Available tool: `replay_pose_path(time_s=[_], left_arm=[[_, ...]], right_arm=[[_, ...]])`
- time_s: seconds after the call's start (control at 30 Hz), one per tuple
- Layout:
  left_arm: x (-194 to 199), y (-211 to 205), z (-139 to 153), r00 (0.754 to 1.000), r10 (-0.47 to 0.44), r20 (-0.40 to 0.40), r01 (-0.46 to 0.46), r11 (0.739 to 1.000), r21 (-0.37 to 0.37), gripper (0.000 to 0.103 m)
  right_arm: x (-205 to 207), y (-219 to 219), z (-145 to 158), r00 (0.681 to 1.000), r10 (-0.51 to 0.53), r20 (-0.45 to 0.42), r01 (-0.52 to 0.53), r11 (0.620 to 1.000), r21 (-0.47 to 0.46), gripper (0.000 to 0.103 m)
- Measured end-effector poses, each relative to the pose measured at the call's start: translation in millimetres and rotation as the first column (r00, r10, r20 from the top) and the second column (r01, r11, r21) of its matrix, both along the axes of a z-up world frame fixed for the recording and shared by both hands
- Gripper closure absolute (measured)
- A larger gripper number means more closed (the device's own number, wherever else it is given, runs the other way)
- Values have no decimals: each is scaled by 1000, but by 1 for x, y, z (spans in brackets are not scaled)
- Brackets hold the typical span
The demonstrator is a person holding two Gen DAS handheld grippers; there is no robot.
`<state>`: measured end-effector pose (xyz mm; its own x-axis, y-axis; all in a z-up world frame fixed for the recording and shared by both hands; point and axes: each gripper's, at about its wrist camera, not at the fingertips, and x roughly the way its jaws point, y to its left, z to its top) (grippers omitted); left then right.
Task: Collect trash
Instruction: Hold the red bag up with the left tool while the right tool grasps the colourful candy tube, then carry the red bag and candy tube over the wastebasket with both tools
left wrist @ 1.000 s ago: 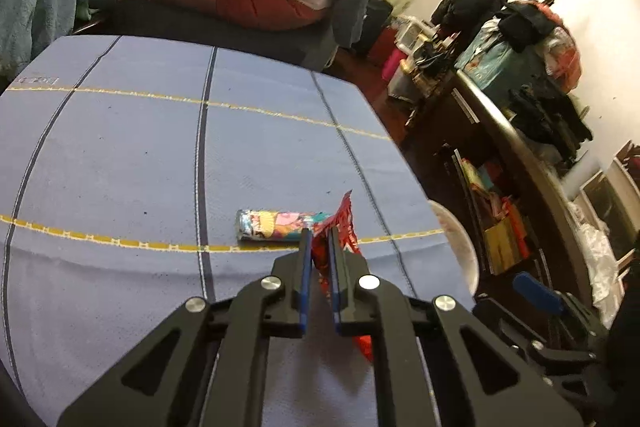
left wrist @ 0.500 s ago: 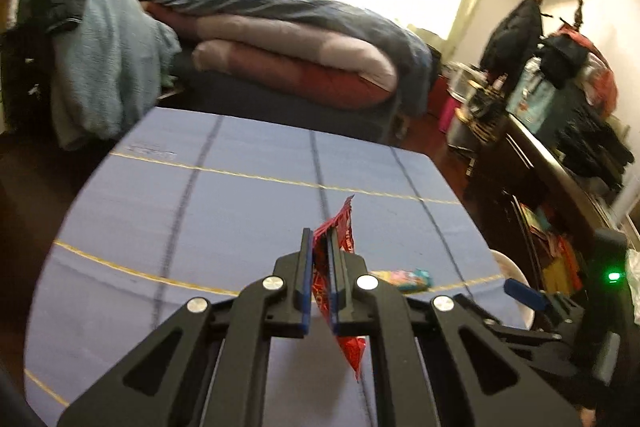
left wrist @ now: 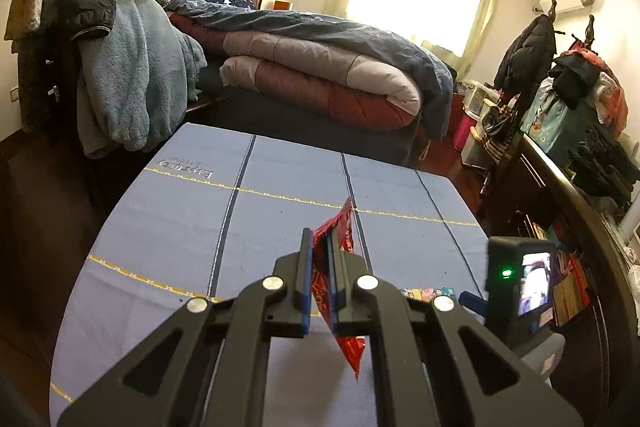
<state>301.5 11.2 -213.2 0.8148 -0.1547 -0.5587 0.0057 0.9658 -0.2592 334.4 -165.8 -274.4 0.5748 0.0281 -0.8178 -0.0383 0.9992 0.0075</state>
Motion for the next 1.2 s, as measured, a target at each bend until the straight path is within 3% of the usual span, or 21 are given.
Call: replay_pose_path(time_s=[0.1, 0.17, 0.33, 0.77, 1.2], left_arm=[[0, -1, -1, 1000, -4, -3, 4, 1000, 5, 95], [-1, -3, -1, 1000, -5, -4, 5, 1000, 6, 95], [-2, -3, 0, 1000, 0, -3, 0, 1000, 11, 95], [-22, -16, 24, 999, 16, 32, -17, 999, 47, 95], [-37, -82, 51, 993, -80, 85, 71, 992, 103, 95]], right_arm=[[-1, -2, 0, 1000, -4, -5, 4, 1000, 19, 8], [-4, -4, 3, 1000, 1, 5, -1, 1000, 21, 23], [-11, -13, 7, 1000, 9, -17, -8, 998, 57, 23], [-58, -36, 46, 998, 27, 55, -33, 994, 103, 23], [-102, -86, 75, 990, -8, 141, -6, 996, 93, 23]])
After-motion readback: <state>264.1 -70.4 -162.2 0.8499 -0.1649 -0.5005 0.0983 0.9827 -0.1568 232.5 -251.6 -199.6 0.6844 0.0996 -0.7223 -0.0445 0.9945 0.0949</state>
